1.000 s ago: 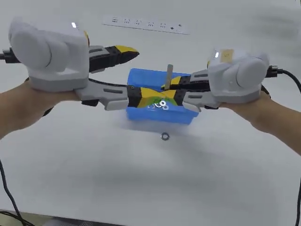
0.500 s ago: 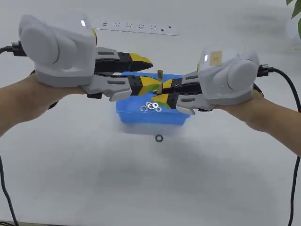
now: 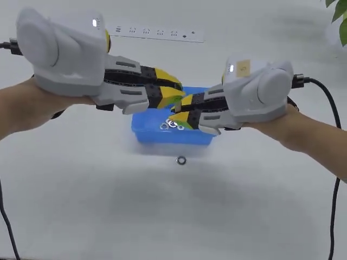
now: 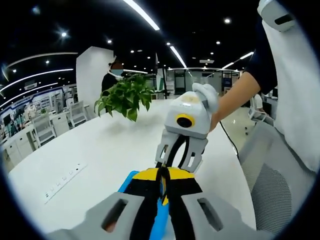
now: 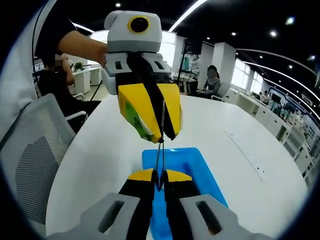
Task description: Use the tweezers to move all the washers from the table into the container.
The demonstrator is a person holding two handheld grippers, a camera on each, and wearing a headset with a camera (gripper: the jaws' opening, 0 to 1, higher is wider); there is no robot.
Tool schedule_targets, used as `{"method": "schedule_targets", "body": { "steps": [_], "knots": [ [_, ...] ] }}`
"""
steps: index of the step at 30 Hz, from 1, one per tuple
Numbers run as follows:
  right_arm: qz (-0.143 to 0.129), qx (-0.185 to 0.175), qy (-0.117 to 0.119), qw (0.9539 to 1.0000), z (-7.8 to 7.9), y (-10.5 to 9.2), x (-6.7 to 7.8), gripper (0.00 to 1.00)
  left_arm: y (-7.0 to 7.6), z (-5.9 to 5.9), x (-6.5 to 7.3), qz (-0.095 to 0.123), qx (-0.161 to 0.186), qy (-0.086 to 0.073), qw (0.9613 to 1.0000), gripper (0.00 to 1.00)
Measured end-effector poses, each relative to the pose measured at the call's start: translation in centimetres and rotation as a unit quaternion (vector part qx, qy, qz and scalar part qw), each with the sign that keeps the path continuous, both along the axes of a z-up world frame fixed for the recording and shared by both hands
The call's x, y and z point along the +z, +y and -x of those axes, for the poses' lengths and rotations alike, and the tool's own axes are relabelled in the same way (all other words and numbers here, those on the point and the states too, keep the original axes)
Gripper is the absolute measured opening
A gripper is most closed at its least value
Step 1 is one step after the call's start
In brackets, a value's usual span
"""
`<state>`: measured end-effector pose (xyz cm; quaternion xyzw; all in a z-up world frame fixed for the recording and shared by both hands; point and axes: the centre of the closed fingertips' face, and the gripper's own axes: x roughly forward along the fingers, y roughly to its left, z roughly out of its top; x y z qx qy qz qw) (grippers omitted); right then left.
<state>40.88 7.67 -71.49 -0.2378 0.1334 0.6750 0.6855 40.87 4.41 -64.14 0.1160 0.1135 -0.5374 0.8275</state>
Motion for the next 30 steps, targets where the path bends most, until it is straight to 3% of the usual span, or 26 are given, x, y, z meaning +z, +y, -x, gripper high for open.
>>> {"method": "schedule_targets", "body": {
  "steps": [5,9,13,20,24,30],
  "knots": [
    [-0.005,0.002,0.000,1.0000,0.1,0.3,0.5,0.08,-0.5,0.1,0.6,0.015,-0.007,0.008,0.9998,0.08],
    [0.001,0.001,-0.002,1.0000,0.0,0.4,0.4,0.08,-0.5,-0.2,0.4,0.012,-0.004,0.006,0.9999,0.07],
    [0.008,0.003,-0.006,0.9999,0.0,0.4,0.2,0.09,-0.4,-0.2,0.2,-0.004,-0.003,-0.004,1.0000,0.05],
    [0.008,-0.013,-0.005,0.9999,-0.4,0.5,0.2,0.11,-0.1,-0.1,0.1,-0.023,-0.009,-0.037,0.9990,0.05],
    [0.004,-0.021,-0.018,0.9996,-0.7,0.3,0.5,0.12,-0.1,-0.2,0.2,-0.026,-0.008,-0.047,0.9985,0.05],
    [-0.008,-0.040,-0.013,0.9991,-1.0,0.0,0.9,0.16,0.0,-0.5,0.4,-0.031,-0.001,-0.054,0.9980,0.05]
  ]
}}
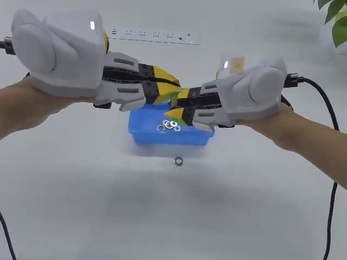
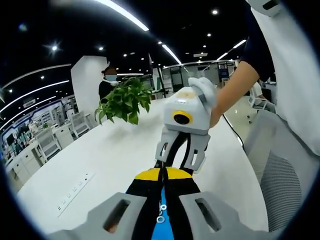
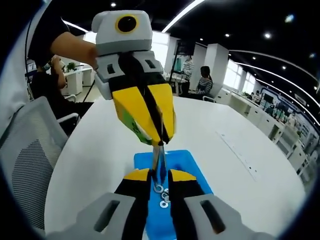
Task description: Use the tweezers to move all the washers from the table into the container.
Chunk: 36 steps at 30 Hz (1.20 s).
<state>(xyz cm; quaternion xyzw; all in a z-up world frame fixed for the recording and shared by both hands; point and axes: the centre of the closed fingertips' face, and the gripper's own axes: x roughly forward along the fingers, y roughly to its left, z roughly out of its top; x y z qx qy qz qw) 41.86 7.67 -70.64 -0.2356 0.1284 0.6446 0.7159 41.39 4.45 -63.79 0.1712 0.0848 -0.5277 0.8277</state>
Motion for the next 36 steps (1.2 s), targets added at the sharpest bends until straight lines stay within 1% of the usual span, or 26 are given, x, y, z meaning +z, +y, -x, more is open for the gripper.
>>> {"method": "schedule_targets", "body": {
  "steps": [1,2,3,4,5,6,9,10,12,14,18,22,23,25,28,31,33,35,36],
  "knots": [
    [-0.007,-0.005,0.008,0.9999,0.0,0.0,0.1,0.19,0.1,0.0,0.0,0.000,0.002,0.000,1.0000,0.05],
    [-0.032,-0.014,0.033,0.9988,0.2,0.1,0.6,0.21,0.0,0.1,0.1,-0.001,0.003,-0.001,1.0000,0.05],
    [-0.046,-0.021,0.046,0.9976,0.3,0.2,1.0,0.22,0.0,0.1,0.1,0.000,0.005,-0.001,1.0000,0.05],
    [-0.058,-0.028,0.057,0.9963,0.2,0.1,1.3,0.24,-0.1,0.2,0.4,0.005,0.011,-0.002,0.9999,0.05],
    [-0.060,-0.033,0.061,0.9958,0.2,-0.1,1.3,0.26,-0.1,0.3,0.6,0.008,0.012,-0.001,0.9999,0.05],
    [-0.057,-0.034,0.060,0.9960,0.2,-0.3,1.2,0.27,0.0,0.3,0.7,0.010,0.016,-0.002,0.9998,0.05],
    [-0.052,-0.039,0.066,0.9957,0.4,-0.6,0.8,0.32,0.2,0.4,0.7,0.009,0.020,-0.003,0.9998,0.05],
    [-0.053,-0.043,0.075,0.9949,0.6,-0.9,0.6,0.33,0.3,0.5,0.8,0.010,0.022,-0.004,0.9997,0.05],
    [-0.067,-0.063,0.111,0.9895,0.8,-1.2,0.5,0.36,0.2,0.8,1.0,0.010,0.023,-0.005,0.9997,0.05],
    [-0.070,-0.071,0.112,0.9887,0.6,-1.6,0.5,0.40,0.2,1.1,1.1,0.011,0.025,-0.005,0.9996,0.05],
    [-0.068,-0.079,0.114,0.9880,0.9,-2.6,0.4,0.45,0.5,1.5,1.3,0.011,0.027,-0.006,0.9996,0.05],
    [-0.092,-0.094,0.146,0.9806,1.1,-3.3,0.8,0.53,0.5,1.9,1.8,0.018,0.029,-0.014,0.9993,0.05],
    [-0.095,-0.097,0.148,0.9795,1.2,-3.6,0.8,0.55,0.4,1.9,1.9,0.024,0.030,-0.015,0.9991,0.05],
    [-0.097,-0.101,0.152,0.9784,1.2,-3.9,0.7,0.58,0.3,2.1,1.9,0.025,0.030,-0.015,0.9991,0.05],
    [-0.095,-0.102,0.152,0.9785,1.7,-4.5,0.6,0.62,-0.2,2.6,1.7,0.026,0.022,-0.014,0.9993,0.05],
    [-0.094,-0.092,0.157,0.9788,2.3,-5.0,0.6,0.65,-0.4,3.1,1.5,0.026,0.014,-0.013,0.9995,0.05],
    [-0.087,-0.084,0.156,0.9803,2.8,-5.6,0.4,0.67,-0.4,3.4,1.3,0.031,0.011,-0.009,0.9994,0.05],
    [-0.077,-0.075,0.150,0.9829,3.3,-6.2,0.1,0.70,-0.5,3.8,1.2,0.035,0.007,-0.006,0.9994,0.05],
    [-0.073,-0.071,0.150,0.9835,3.5,-6.4,0.0,0.72,-0.6,4.2,1.2,0.043,0.001,-0.002,0.9991,0.05]
  ]
}}
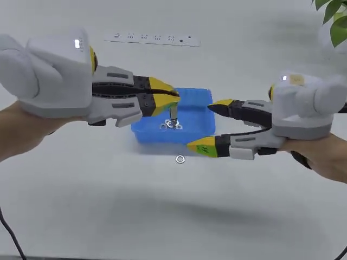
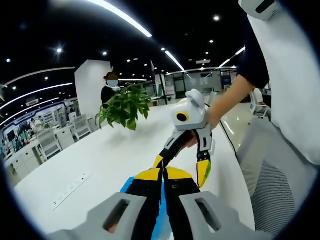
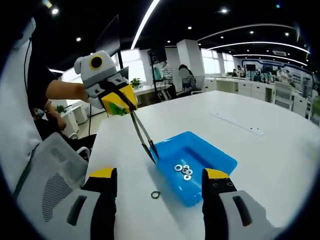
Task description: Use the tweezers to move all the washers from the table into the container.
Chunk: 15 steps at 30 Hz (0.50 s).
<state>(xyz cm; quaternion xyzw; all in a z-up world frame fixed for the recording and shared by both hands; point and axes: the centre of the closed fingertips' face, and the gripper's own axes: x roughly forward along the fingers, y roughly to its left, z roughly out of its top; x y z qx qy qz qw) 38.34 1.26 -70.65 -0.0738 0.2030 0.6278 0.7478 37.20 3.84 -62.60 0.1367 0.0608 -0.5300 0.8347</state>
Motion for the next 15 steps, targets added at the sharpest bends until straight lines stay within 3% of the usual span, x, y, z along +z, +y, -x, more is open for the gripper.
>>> {"method": "schedule_targets", "body": {
  "steps": [2,6,8,15],
  "knots": [
    [0.005,0.008,0.003,1.0000,0.6,-0.4,-0.2,0.78,-0.3,0.7,0.0,0.012,-0.008,0.004,0.9999,0.05],
    [0.021,0.029,-0.011,0.9993,1.6,-0.8,-0.6,0.83,-0.6,1.4,-1.3,0.006,-0.014,0.018,0.9997,0.05],
    [0.042,0.044,-0.026,0.9978,2.1,-1.0,-1.2,0.86,-0.8,1.7,-2.1,0.004,-0.016,0.025,0.9995,0.05],
    [0.042,0.062,-0.032,0.9967,3.4,-0.9,-1.5,0.95,-2.0,1.9,-3.9,0.001,-0.023,0.035,0.9991,0.05]
  ]
}}
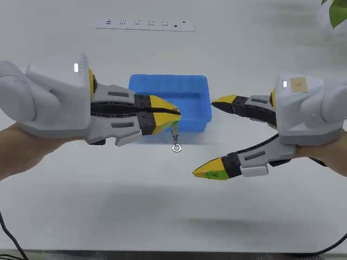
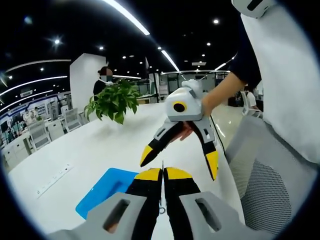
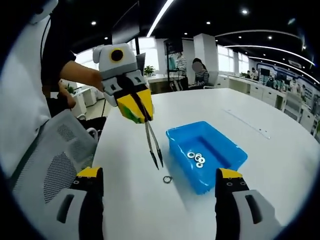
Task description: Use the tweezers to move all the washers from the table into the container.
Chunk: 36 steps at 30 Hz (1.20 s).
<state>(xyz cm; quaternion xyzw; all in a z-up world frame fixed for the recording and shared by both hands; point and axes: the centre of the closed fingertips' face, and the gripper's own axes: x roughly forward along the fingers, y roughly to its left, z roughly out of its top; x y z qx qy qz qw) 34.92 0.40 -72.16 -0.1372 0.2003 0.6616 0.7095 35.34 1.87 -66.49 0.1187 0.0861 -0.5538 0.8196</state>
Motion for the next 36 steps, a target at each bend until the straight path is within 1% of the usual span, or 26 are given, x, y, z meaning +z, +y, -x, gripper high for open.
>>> {"method": "schedule_targets", "body": {
  "steps": [3,4,8,10,11,15,17,20,22,24,27,28,29,34,36],
  "knots": [
    [0.015,0.013,-0.002,0.9998,0.7,-0.3,-0.7,0.98,-0.3,0.0,-0.6,0.000,-0.001,0.004,1.0000,0.05],
    [0.017,0.013,-0.002,0.9998,0.7,-0.3,-0.8,1.00,-0.3,0.0,-0.8,-0.001,-0.002,0.006,1.0000,0.05],
    [0.027,0.021,-0.003,0.9994,1.2,-0.5,-1.7,1.00,-0.3,-0.2,-1.6,-0.003,-0.001,0.014,0.9999,0.05],
    [0.031,0.025,-0.008,0.9992,1.4,-0.5,-1.9,1.00,-0.2,-0.3,-1.7,-0.001,0.000,0.016,0.9999,0.05],
    [0.034,0.028,-0.006,0.9990,1.6,-0.5,-2.1,1.00,-0.2,-0.3,-1.7,0.000,0.001,0.016,0.9999,0.05],
    [0.032,0.035,-0.001,0.9989,2.1,-0.2,-2.1,1.00,-0.1,-0.7,-2.1,0.002,0.003,0.018,0.9998,0.05],
    [0.030,0.031,-0.006,0.9991,1.9,-0.1,-2.1,1.00,-0.1,-0.7,-2.3,0.002,0.003,0.020,0.9998,0.05],
    [0.024,0.027,-0.001,0.9994,1.7,0.0,-2.1,1.00,-0.2,-0.9,-2.7,0.002,0.004,0.023,0.9997,0.05],
    [0.025,0.027,0.000,0.9993,1.8,0.0,-2.2,1.00,-0.3,-0.9,-2.9,0.001,0.004,0.023,0.9997,0.05],
    [0.024,0.028,0.001,0.9993,1.9,0.1,-2.2,1.00,-0.4,-0.9,-3.3,0.003,0.004,0.027,0.9996,0.05],
    [0.021,0.026,0.005,0.9994,2.0,0.1,-2.2,1.00,-0.5,-0.8,-3.8,-0.004,0.001,0.029,0.9996,0.05],
    [0.021,0.025,0.005,0.9995,2.0,0.2,-2.2,1.00,-0.5,-0.8,-3.6,0.002,0.003,0.030,0.9995,0.05],
    [0.019,0.025,0.006,0.9995,2.0,0.2,-2.1,1.00,-0.5,-0.9,-3.5,0.004,0.003,0.027,0.9996,0.05],
    [0.011,0.021,0.010,0.9997,1.9,0.4,-1.8,1.00,-0.3,-1.0,-3.4,0.000,0.003,0.027,0.9996,0.05],
    [0.010,0.020,0.010,0.9997,1.9,0.5,-1.8,1.00,-0.1,-0.9,-3.4,0.000,0.003,0.030,0.9995,0.05]
  ]
}}
